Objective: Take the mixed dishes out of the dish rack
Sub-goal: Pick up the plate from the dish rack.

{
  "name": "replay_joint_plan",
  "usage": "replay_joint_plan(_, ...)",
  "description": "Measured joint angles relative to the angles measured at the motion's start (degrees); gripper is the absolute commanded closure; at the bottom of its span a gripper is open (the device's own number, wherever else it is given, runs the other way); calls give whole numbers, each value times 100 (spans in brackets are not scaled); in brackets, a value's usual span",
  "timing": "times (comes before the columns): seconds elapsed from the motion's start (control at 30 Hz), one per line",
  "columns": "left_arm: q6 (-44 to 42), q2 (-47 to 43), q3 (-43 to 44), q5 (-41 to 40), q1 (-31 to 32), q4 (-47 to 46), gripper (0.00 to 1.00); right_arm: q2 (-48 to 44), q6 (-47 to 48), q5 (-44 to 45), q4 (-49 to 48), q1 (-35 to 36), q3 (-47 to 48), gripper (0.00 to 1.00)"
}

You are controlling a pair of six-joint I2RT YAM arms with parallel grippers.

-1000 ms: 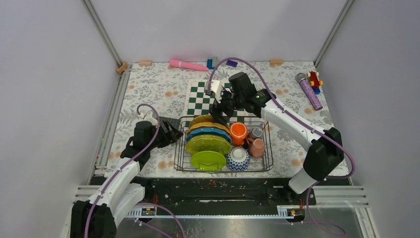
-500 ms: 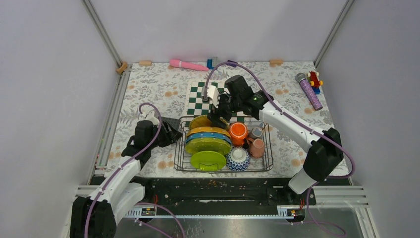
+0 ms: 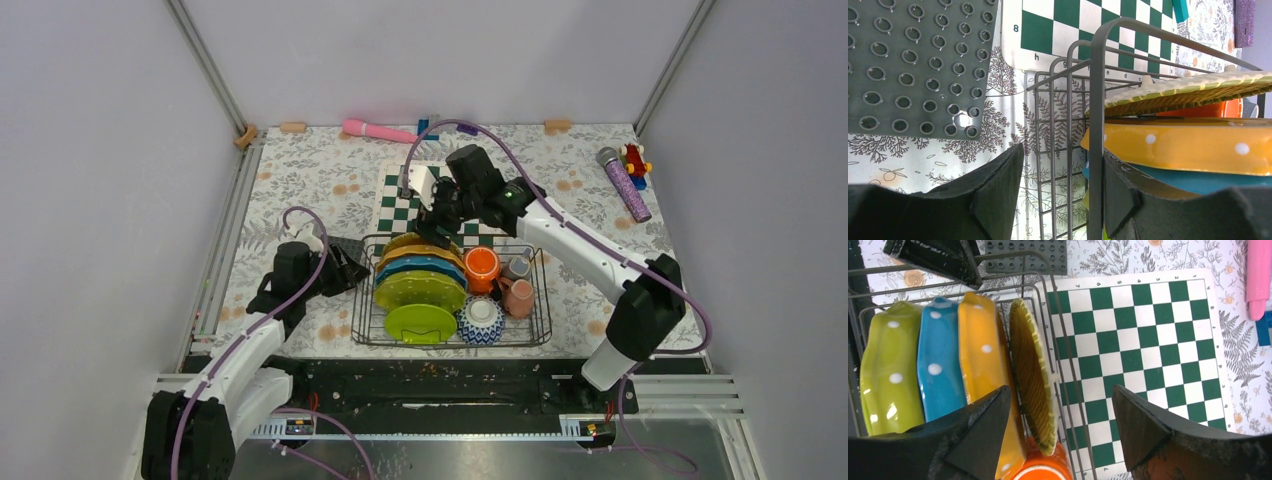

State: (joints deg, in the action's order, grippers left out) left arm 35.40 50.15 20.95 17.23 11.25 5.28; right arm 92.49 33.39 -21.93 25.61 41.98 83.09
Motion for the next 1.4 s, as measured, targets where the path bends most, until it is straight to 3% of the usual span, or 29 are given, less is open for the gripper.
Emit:
replay_joint_plan(0.33, -31, 136, 0, 79, 4, -116, 48, 957, 415, 157, 629, 2, 811, 26)
replay_joint_plan(0.67, -70, 136, 0, 98, 7, -138, 50, 1421, 1075, -188, 1515, -42, 1375, 46)
replay_joint_plan(0.87, -68, 151, 0, 129, 11, -179, 52, 1593, 1362, -437, 1781, -114, 1436, 50)
replay_joint_plan(1.3, -50, 289, 0, 216, 22, -297, 55, 1834, 1499, -299, 1751, -129, 1545, 100)
replay_joint_plan(1.4, -37, 289, 0, 216, 39, -297, 55, 1790, 1587, -280, 1746, -127, 1545, 100)
